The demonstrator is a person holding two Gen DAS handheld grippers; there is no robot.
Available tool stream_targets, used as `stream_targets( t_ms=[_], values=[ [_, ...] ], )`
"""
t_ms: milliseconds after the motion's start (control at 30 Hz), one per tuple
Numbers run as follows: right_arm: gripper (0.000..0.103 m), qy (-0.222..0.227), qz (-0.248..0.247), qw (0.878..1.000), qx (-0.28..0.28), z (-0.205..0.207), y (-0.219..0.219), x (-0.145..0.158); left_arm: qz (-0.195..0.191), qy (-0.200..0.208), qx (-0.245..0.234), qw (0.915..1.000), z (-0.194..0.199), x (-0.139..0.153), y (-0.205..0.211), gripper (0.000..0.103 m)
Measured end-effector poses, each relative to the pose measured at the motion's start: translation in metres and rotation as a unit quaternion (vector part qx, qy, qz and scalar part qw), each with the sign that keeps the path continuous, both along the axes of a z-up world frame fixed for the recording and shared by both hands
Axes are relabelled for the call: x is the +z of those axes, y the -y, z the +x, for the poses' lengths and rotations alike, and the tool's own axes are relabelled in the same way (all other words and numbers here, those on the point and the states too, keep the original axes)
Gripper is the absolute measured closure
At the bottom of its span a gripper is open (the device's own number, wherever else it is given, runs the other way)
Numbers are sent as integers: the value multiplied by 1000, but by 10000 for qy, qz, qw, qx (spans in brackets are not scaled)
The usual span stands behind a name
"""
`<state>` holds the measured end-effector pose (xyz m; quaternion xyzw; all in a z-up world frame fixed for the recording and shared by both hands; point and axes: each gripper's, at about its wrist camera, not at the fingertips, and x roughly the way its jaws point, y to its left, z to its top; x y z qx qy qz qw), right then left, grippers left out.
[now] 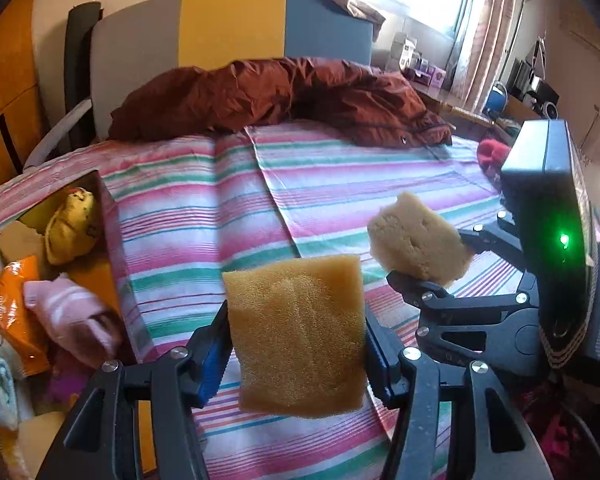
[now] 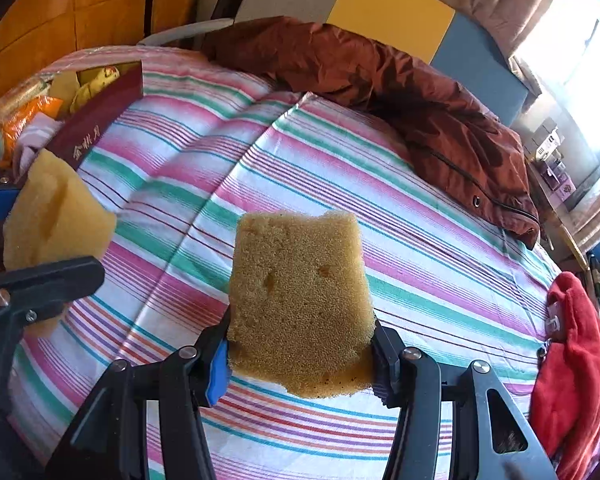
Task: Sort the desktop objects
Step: 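Carry both yellow sponges over to the gold tray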
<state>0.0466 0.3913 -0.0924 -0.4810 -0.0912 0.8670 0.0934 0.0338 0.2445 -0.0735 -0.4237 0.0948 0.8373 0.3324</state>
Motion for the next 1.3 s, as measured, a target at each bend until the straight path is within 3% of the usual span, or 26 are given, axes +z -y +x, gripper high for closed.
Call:
stream_targets(
  t_ms=[600, 1300],
  values=[
    [47, -653, -453, 9968, 31, -5, 48, 44, 229, -776, 852, 9931, -7, 58, 82, 44],
    [47, -1008, -1314, 9827, 828, -53, 148, 72, 54, -836, 2103, 9740, -37, 47, 182, 44]
  ],
)
